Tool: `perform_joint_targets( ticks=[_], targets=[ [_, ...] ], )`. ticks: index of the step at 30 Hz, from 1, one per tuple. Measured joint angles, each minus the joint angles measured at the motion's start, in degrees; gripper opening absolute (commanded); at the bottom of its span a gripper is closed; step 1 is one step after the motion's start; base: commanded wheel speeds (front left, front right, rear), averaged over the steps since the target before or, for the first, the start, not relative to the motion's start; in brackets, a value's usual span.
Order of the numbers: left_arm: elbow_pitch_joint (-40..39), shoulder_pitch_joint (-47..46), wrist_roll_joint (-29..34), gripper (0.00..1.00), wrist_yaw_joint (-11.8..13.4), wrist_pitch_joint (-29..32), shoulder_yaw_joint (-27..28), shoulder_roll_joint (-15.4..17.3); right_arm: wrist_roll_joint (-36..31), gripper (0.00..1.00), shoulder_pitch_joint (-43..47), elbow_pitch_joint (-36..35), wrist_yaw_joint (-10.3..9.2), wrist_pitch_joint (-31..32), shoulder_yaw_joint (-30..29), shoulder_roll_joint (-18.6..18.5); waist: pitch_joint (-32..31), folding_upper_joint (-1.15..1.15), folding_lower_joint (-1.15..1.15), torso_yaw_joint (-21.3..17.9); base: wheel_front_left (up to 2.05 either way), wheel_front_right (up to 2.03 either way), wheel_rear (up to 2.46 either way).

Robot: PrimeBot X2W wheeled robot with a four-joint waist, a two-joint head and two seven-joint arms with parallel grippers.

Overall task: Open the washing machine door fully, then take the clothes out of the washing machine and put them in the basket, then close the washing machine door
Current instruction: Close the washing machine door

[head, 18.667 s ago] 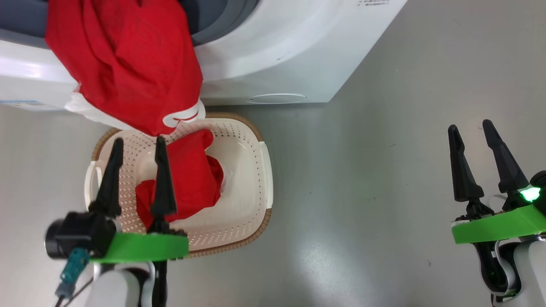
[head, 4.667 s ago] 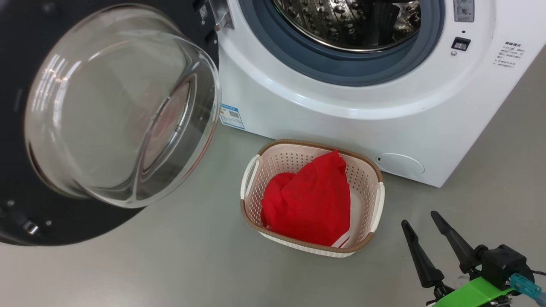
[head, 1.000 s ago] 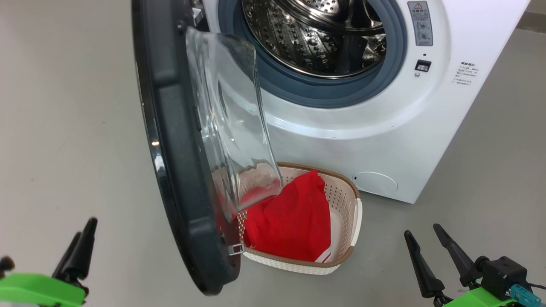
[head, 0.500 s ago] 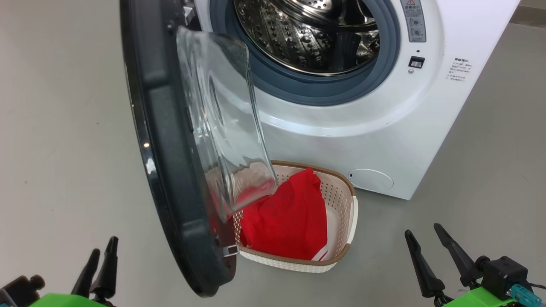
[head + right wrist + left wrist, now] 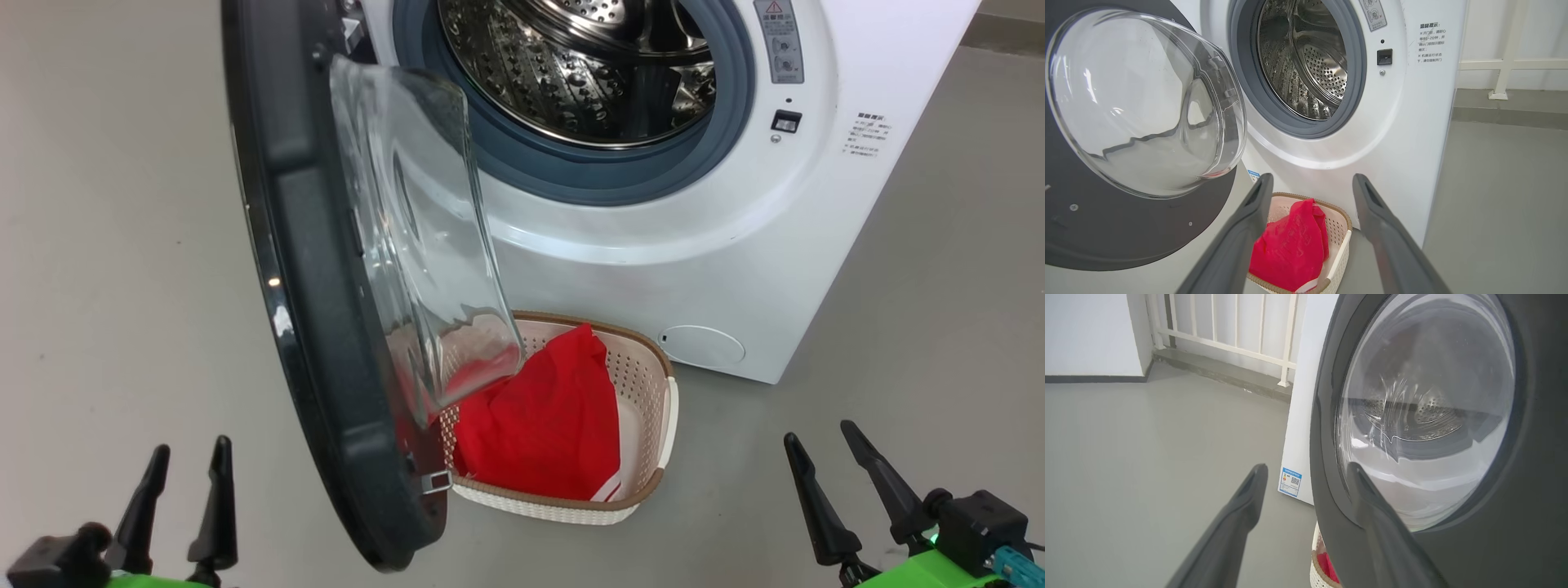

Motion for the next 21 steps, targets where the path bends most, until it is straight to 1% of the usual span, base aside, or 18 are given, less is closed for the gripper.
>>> perform_joint_targets(
  ticks=[2, 3, 5, 8, 11, 21],
  targets=[
    [-2.21, 0.93, 5.00, 1.00, 0.00, 0.00, 1.64, -1.75, 0.00, 1.00, 0.59, -0.27, 0.00, 0.00, -0.24, -0.09, -0.02, 0.00, 0.00, -0.11, 0.00, 0.00, 0.00],
    [-3.24, 1.25, 6.27, 1.00, 0.00, -0.01, 2.55, -2.82, 0.00, 1.00, 0.79, -0.44, 0.00, 0.00, -0.36, -0.09, -0.02, 0.00, 0.00, -0.16, 0.00, 0.00, 0.00],
    [-5.15, 1.96, 9.91, 1.00, -0.01, 0.00, 3.45, -3.94, 0.00, 1.00, 1.04, -0.81, 0.00, 0.00, -0.62, -0.09, -0.03, 0.00, 0.00, -0.25, 0.00, 0.00, 0.00],
    [-6.54, 2.65, 12.65, 1.00, -0.01, -0.01, 4.33, -5.37, 0.00, 1.00, 1.65, -1.16, 0.00, 0.00, -1.20, -0.07, -0.12, 0.00, 0.00, -0.39, 0.00, 0.00, 0.00],
    [-6.33, 3.39, 13.19, 1.00, -0.01, -0.01, 4.68, -6.30, 0.00, 1.00, 1.71, -1.13, 0.00, 0.00, -1.51, 0.05, -0.13, 0.00, 0.00, -0.54, 0.00, 0.00, 0.00],
    [-5.57, 3.92, 14.45, 1.00, -0.01, -0.01, 5.57, -7.13, 0.00, 1.00, 1.74, -0.96, 0.00, 0.00, -1.57, 0.22, -0.30, 0.00, 0.00, -0.71, 0.00, 0.00, 0.00]
  ],
)
